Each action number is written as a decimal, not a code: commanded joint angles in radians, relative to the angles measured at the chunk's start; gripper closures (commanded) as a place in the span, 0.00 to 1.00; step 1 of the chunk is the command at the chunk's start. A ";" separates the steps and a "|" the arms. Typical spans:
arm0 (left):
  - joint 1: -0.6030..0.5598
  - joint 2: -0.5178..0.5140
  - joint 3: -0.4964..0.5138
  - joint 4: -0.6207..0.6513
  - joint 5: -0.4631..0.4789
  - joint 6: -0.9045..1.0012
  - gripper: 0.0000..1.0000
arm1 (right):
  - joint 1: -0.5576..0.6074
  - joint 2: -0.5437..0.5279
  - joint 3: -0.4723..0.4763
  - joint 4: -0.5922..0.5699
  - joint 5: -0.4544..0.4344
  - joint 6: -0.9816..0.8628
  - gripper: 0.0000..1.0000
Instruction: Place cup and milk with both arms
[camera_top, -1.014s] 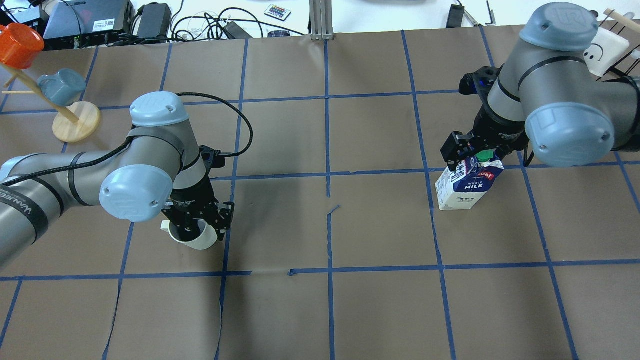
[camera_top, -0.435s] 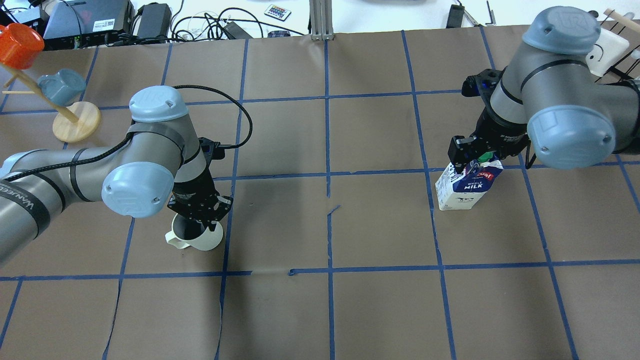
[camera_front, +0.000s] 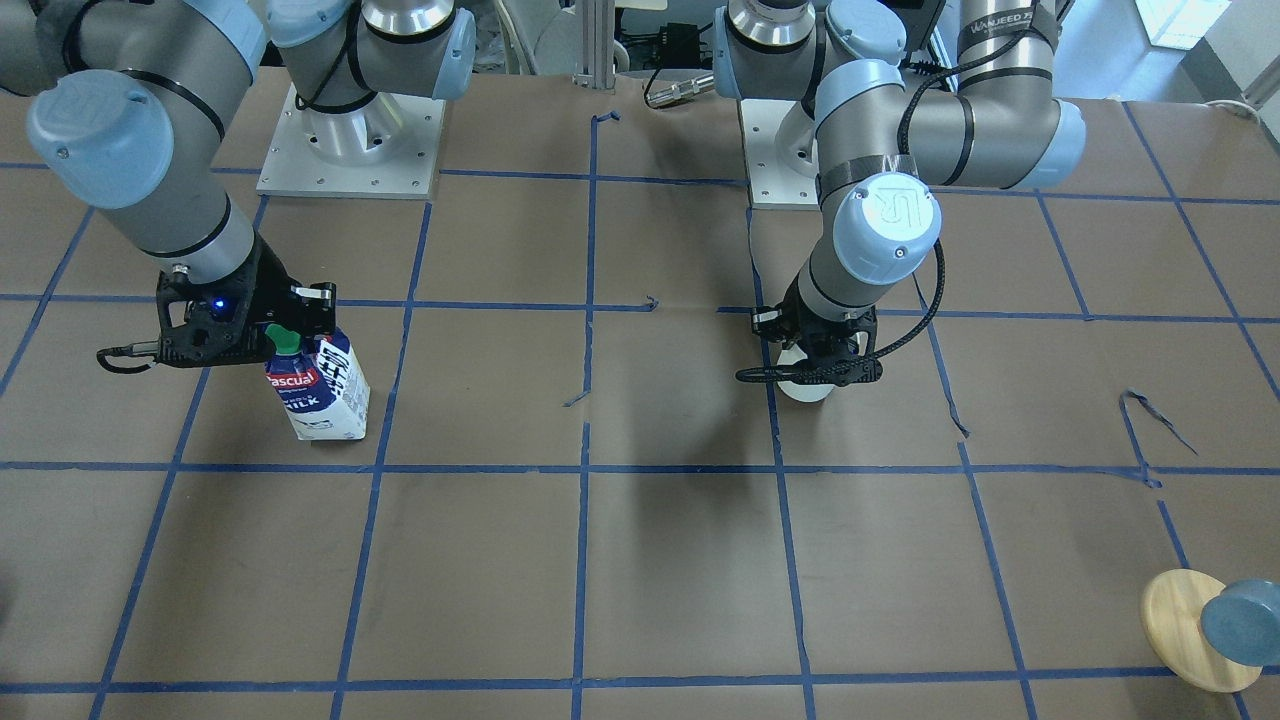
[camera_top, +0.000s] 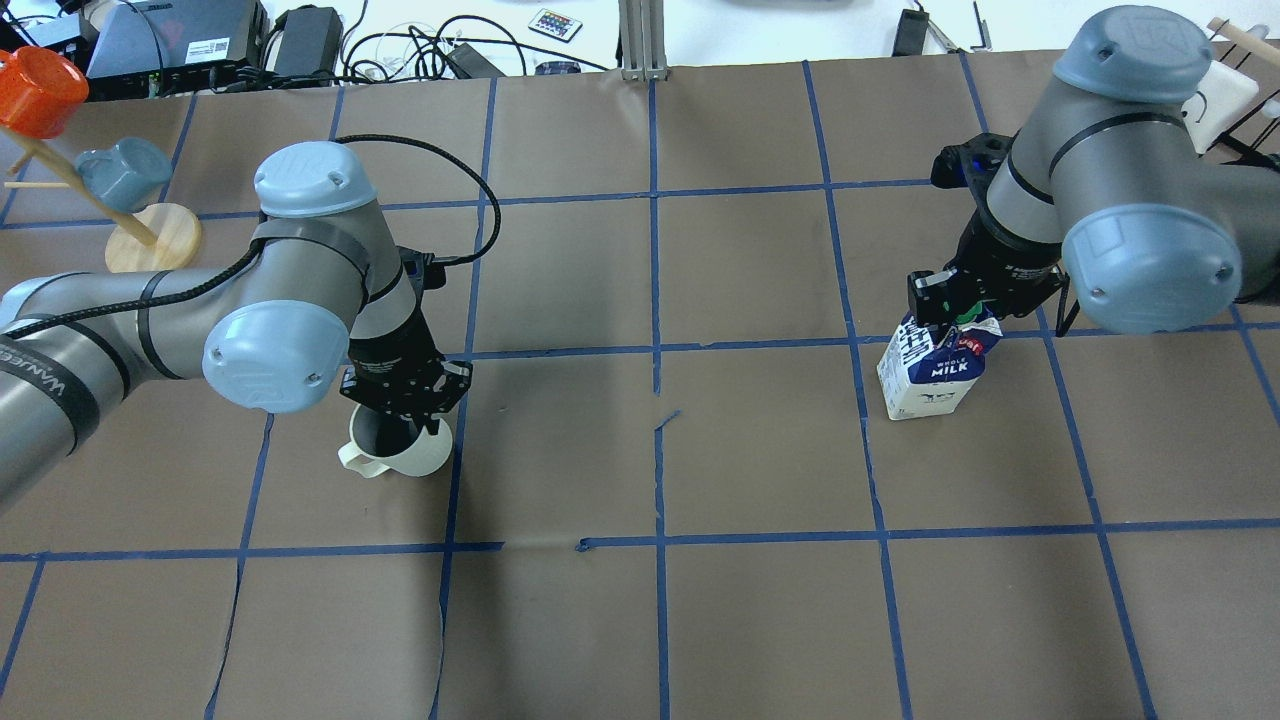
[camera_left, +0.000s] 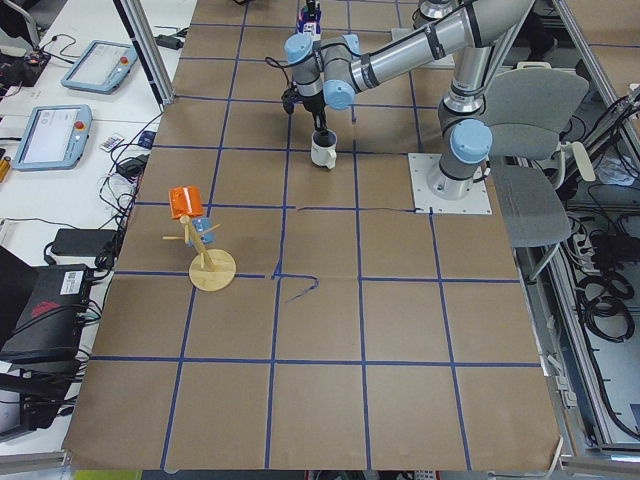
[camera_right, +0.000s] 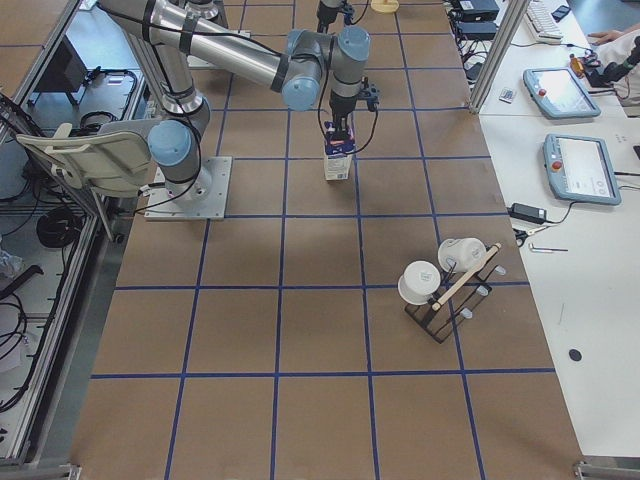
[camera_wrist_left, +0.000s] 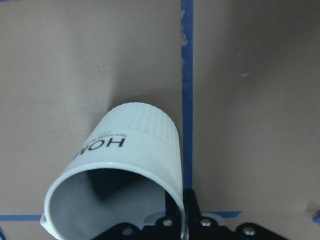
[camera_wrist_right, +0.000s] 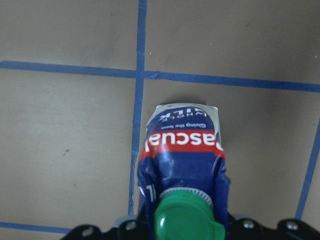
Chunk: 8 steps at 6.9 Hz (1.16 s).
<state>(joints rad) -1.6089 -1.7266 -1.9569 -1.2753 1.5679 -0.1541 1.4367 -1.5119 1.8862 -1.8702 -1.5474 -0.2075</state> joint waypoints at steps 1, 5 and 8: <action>-0.171 -0.020 0.045 0.054 -0.101 -0.392 1.00 | 0.004 -0.005 -0.071 0.063 0.012 0.037 0.81; -0.420 -0.194 0.197 0.171 -0.161 -0.835 1.00 | 0.017 0.001 -0.151 0.132 0.064 0.056 0.79; -0.414 -0.195 0.197 0.152 -0.163 -0.808 0.01 | 0.022 0.001 -0.151 0.132 0.069 0.062 0.79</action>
<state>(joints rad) -2.0265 -1.9206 -1.7670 -1.1238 1.4083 -0.9726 1.4575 -1.5099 1.7353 -1.7382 -1.4823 -0.1489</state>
